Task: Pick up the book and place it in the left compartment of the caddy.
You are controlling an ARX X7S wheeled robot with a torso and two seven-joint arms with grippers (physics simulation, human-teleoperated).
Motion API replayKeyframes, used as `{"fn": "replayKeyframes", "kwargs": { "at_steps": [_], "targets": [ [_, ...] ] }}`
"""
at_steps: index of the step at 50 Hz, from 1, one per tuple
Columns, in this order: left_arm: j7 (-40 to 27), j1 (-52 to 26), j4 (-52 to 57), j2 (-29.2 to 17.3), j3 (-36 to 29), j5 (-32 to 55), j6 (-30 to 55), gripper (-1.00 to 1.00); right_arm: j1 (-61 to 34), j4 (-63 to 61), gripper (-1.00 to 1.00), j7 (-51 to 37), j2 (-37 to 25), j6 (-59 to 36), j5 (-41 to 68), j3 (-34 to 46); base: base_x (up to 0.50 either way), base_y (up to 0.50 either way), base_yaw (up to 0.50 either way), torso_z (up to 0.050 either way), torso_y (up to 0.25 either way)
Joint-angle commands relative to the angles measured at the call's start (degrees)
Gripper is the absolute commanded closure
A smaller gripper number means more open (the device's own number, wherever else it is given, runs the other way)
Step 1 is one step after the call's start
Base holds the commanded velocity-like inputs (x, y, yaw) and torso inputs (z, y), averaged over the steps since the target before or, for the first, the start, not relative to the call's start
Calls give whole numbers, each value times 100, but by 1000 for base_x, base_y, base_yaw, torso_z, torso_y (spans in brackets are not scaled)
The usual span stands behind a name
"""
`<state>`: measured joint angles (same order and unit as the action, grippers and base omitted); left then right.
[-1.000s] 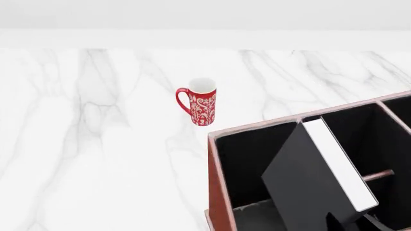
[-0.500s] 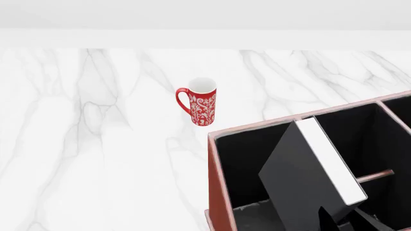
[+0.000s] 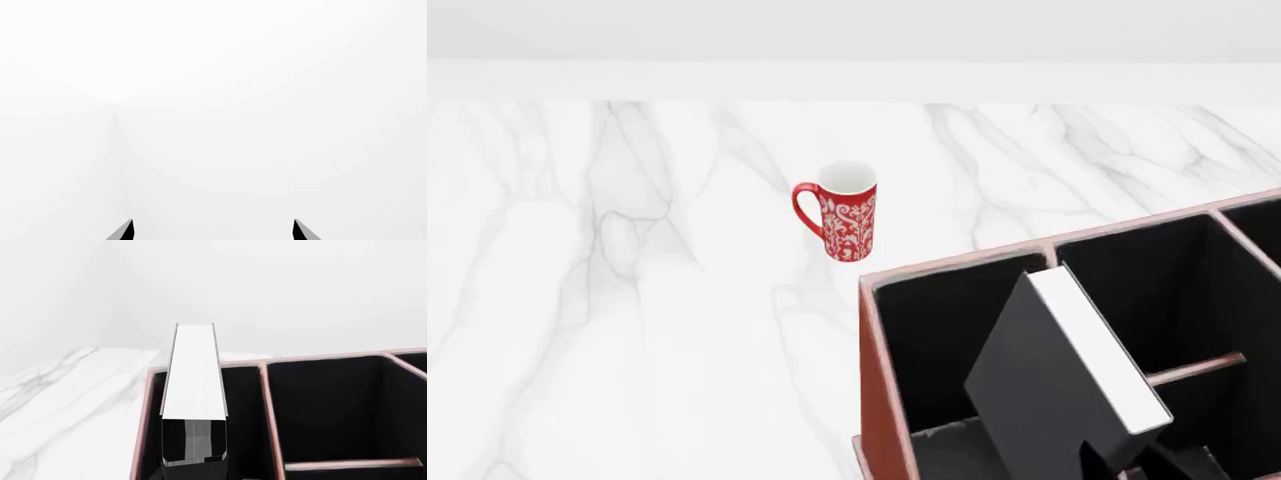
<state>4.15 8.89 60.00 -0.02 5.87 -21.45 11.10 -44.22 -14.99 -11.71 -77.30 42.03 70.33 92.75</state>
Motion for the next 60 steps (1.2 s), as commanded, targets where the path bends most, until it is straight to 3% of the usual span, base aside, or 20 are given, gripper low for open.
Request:
{"fn": "replayKeyframes", "kwargs": {
  "at_steps": [1,27,60],
  "targets": [
    [1,-2,0,0,-8,-13,4,-100,-506,41,100,-102,84,-183,-231,-244,0,0,0,0,0],
    [24,-33,0,0,-58,-65,53,-100,-356,671,100,-141,725,-289,-263,-222,0,0,0,0,1],
    [4,-20,0,0,-48,-57,32,-100,7,1169,100,-118,1006,-199,-211,-165,0,0,0,0,1]
  ]
}}
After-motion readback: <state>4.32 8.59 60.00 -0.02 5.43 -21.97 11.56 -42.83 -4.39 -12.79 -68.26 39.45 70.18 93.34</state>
